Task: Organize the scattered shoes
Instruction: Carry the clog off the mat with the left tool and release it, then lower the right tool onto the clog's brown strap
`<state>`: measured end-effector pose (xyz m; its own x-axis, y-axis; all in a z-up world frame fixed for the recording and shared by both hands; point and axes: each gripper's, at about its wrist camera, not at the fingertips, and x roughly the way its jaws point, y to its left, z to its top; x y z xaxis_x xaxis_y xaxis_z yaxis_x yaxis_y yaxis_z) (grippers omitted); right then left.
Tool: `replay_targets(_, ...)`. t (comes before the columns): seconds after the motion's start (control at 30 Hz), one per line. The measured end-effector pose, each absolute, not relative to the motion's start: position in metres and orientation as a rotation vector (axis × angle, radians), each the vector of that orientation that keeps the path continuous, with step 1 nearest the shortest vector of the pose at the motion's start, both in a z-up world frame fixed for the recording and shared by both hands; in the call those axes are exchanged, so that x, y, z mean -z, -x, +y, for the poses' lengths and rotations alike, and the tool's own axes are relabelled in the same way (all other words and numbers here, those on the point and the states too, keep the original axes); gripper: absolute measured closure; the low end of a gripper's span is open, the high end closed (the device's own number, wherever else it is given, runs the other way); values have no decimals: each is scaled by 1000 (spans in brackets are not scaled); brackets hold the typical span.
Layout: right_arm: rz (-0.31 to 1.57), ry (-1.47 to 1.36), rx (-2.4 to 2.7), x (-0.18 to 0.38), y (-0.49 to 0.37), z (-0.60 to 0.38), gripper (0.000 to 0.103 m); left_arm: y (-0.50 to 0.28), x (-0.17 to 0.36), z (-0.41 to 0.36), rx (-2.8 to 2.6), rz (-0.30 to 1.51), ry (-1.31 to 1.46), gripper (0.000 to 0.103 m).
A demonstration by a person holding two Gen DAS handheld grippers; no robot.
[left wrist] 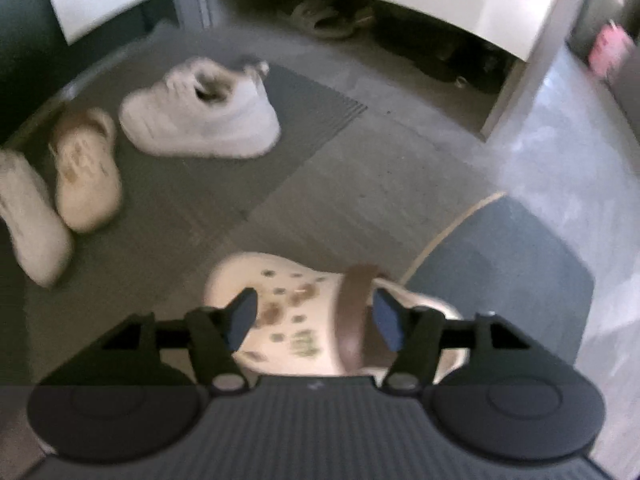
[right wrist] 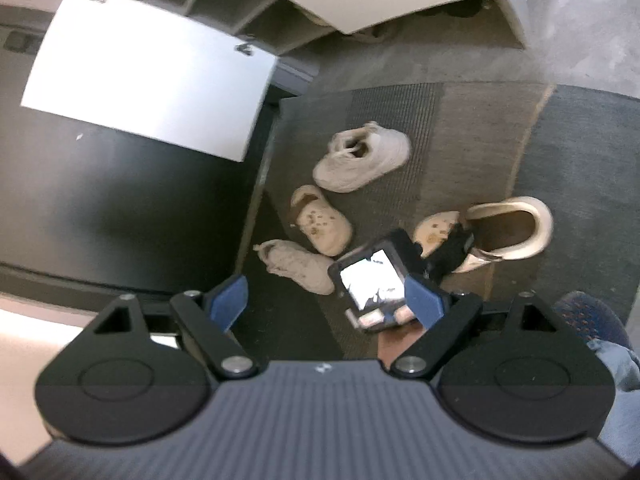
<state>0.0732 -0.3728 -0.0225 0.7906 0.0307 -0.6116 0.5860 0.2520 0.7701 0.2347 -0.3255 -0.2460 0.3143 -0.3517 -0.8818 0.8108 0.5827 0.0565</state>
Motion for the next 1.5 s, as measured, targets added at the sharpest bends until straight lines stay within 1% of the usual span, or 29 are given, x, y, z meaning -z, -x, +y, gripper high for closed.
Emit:
replay_targets(0.1, 526, -1256, 369, 13, -73, -360, 15, -231, 213, -297, 797, 963, -569, 30)
replay_targets(0.3, 413, -1241, 358, -2, -64, -347, 15, -214, 135, -223, 758, 989, -460, 23)
replay_targets(0.37, 379, -1224, 353, -7, -63, -343, 15, -205, 102, -190, 717, 1014, -403, 19)
replay_targets(0.4, 370, -1223, 350, -8, -63, -342, 15, -202, 87, -176, 698, 1020, -365, 17)
replay_targets(0.47, 373, -1235, 351, -6, -62, -344, 15, -195, 56, -147, 645, 1013, -300, 10)
replay_targets(0.5, 380, -1242, 358, -4, -62, -345, 14, -192, 44, -134, 625, 996, -280, 9)
replay_targets(0.67, 407, -1264, 402, 3, -56, -353, 14, -179, -6, -77, 630, 924, -189, 7)
replay_targets(0.77, 431, -1259, 416, 5, -56, -353, 14, -175, -22, -63, 655, 903, -164, 7)
replay_targets(1.0, 605, -987, 407, -4, -88, -334, 16, -184, -45, -51, 659, 840, -79, 5)
replay_targets(1.03, 622, -960, 406, -4, -91, -332, 16, -188, -48, -52, 662, 817, -67, 4)
replay_targets(1.17, 685, -914, 429, 2, -98, -330, 16, -199, -53, -52, 625, 833, -1, 4)
replay_targets(1.33, 685, -870, 395, -2, -100, -331, 16, -197, -64, -58, 637, 843, 46, 4)
replay_targets(1.5, 608, -754, 324, -22, -107, -337, 16, -179, -90, -66, 654, 808, 31, 4)
